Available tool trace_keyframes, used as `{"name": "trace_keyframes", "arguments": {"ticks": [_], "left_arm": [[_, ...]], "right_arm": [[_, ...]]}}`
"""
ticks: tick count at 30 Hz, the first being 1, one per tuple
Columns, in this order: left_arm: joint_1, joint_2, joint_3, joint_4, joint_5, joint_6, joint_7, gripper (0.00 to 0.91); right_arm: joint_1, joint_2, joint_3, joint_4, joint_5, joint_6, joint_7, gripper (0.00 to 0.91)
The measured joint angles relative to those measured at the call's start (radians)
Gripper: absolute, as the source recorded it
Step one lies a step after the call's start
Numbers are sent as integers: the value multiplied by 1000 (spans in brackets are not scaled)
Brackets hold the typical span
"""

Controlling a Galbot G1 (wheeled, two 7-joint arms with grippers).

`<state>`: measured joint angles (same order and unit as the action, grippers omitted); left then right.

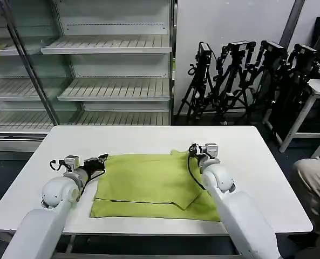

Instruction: Fold and organize the clothes.

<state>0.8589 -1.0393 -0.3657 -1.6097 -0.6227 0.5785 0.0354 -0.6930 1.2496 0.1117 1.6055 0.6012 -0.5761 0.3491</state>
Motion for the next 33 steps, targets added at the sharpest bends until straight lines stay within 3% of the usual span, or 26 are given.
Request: {"name": "trace_keyframes", "arguments": {"ticks": [16,33], "left_arm": [[116,-2,-61,-142,-10,-2,-5,20],[239,-10,-132,-226,20,-11,17,20]], "right_arm": [[-179,-48,66,210,-9,-1,-17,0],[-347,-71,119,325,-38,5,-52,0]]}}
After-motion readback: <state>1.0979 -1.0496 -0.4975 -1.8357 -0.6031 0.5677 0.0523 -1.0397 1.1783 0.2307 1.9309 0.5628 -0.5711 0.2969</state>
